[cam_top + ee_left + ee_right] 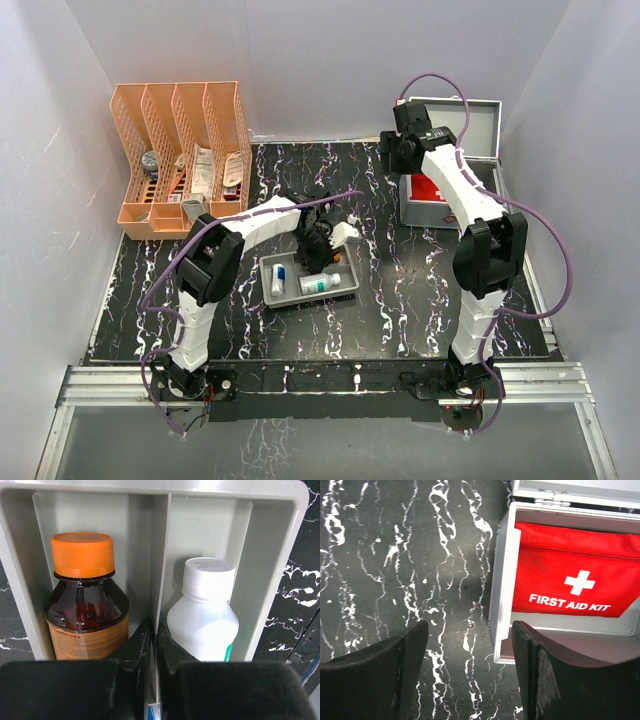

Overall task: Organize the medicine kit
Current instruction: Pick up the medicine box compartment at the center of the board, then move the medicine box to the center of the board.

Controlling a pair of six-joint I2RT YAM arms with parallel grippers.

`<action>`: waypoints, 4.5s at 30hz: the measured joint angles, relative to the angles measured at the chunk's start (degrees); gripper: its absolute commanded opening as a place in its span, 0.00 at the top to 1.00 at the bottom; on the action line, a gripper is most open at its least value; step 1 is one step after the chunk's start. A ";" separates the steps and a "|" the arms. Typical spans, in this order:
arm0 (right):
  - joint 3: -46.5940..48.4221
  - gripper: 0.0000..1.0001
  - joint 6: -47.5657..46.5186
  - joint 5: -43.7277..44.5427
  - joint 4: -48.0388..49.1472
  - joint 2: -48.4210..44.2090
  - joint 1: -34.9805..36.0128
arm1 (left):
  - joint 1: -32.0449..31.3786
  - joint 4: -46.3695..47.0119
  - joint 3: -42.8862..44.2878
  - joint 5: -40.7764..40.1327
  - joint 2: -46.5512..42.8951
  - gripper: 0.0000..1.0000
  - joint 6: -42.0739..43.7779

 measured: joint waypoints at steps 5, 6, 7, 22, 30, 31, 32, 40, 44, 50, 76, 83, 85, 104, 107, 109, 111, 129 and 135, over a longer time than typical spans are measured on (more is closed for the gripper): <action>-0.11 0.29 0.20 3.67 0.04 0.74 -0.68 | 0.70 -1.18 -0.94 -0.44 -0.98 1.00 -0.04; -0.20 0.29 0.22 4.37 0.17 0.76 -0.74 | 0.81 -1.42 -1.01 -0.50 -1.11 1.00 -0.04; -0.39 0.30 0.22 4.81 0.42 0.76 -0.81 | 0.90 -1.66 -1.07 -0.55 -1.20 1.00 -0.09; -8.72 0.40 0.90 5.33 3.19 3.21 -1.11 | 0.96 -5.33 -1.05 -2.49 -2.12 1.00 -1.40; -8.72 0.42 1.62 5.27 4.39 3.21 -1.11 | 0.96 -4.85 -1.88 -3.72 -2.45 1.00 -1.22; -8.79 0.42 1.64 5.25 4.42 3.21 -1.11 | 0.94 -4.59 -2.23 -3.91 -2.56 1.00 -1.09; -9.03 0.43 1.64 5.22 4.50 3.21 -1.11 | 0.94 -4.13 -2.69 -4.11 -2.78 1.00 -1.03; -10.54 0.45 1.64 4.24 4.31 3.21 -1.27 | 0.92 -1.55 -5.01 -6.88 -4.26 1.00 -0.20; -10.62 0.44 1.70 3.80 4.35 3.21 -1.46 | 0.94 -0.09 -5.68 -9.40 -4.92 1.00 0.46; -10.64 0.54 1.88 3.34 4.35 3.76 -1.46 | 0.94 1.03 -5.66 -12.55 -4.94 1.00 1.79; -18.12 1.00 3.10 1.57 8.07 -0.37 -1.97 | 0.94 -5.84 2.64 -17.92 -5.62 1.00 5.81; -23.02 1.00 3.63 1.38 9.35 -3.91 -1.62 | 0.94 -8.50 8.00 -18.60 -6.60 1.00 5.77; -24.57 1.00 3.78 1.20 9.86 -5.11 -1.29 | 0.94 -9.42 9.62 -18.75 -7.30 1.00 5.70; -29.38 1.00 11.69 3.50 8.76 -9.11 11.63 | 5.03 -14.58 10.97 -21.59 -15.52 1.00 4.70; -29.51 1.00 13.14 3.61 8.70 -9.20 15.37 | 5.53 -15.37 10.97 -21.62 -17.25 1.00 4.68; -29.83 1.00 13.81 3.56 8.70 -9.49 17.55 | 6.03 -15.78 10.97 -21.62 -18.10 1.00 4.66; -30.18 1.00 14.69 3.52 8.61 -9.79 19.85 | 6.58 -16.26 10.97 -21.55 -18.64 1.00 4.63; -27.39 1.00 20.39 3.15 6.56 -7.89 30.34 | 12.20 -16.37 8.35 -22.08 -18.95 1.00 5.14; -22.01 1.00 21.73 2.73 5.01 -3.85 31.12 | 12.83 -16.09 8.35 -22.05 -18.95 1.00 4.85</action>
